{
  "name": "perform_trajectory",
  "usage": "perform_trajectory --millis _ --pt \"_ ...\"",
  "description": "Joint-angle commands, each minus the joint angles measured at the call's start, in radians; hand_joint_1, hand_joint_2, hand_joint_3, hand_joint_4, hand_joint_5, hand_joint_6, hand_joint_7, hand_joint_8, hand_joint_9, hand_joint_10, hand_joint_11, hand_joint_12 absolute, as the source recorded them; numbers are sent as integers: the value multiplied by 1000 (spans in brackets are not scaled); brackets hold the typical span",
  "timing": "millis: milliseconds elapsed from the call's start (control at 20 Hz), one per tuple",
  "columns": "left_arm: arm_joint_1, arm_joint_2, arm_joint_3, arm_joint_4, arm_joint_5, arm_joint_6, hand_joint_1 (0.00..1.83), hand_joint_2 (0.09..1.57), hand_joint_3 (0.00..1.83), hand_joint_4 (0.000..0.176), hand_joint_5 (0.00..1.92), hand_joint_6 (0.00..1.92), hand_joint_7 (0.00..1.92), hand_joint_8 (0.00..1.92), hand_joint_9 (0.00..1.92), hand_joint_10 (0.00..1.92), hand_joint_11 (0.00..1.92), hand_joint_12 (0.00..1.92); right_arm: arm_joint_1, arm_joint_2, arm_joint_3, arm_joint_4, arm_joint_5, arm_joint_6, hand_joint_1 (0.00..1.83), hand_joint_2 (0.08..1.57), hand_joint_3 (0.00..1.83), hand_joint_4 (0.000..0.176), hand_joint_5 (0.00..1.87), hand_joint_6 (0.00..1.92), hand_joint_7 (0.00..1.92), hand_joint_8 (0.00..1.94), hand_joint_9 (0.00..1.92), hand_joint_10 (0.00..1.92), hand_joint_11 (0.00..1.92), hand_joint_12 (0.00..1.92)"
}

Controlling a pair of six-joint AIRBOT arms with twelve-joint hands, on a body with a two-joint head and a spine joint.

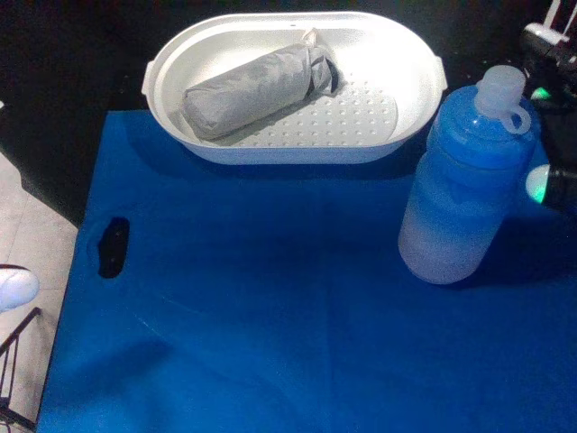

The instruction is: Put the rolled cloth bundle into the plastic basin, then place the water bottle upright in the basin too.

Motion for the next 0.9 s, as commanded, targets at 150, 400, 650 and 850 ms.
perform_trajectory --millis 150,400,650,850 --pt "-6 -6 -4 -11 -119 -11 613 844 7 174 0 0 0 0 0 0 0 0 12 -26 4 15 126 21 822 1029 0 159 21 2 108 1 97 5 0 481" --pt "-6 -9 -3 -8 -115 -13 602 838 2 176 0 0 0 0 0 0 0 0 12 -68 5 12 126 51 835 1029 1 155 43 1 125 2 136 10 0 559" --pt "-6 -18 -2 -5 -105 -17 567 829 0 169 0 0 0 0 0 0 0 0 13 -105 5 7 126 78 843 1029 2 174 79 8 133 3 144 7 0 550" --pt "-6 -21 -1 -3 -102 -20 567 840 2 159 0 0 0 0 0 0 0 0 13 -127 7 1 126 82 838 1085 0 165 111 1 192 1 165 3 0 690"
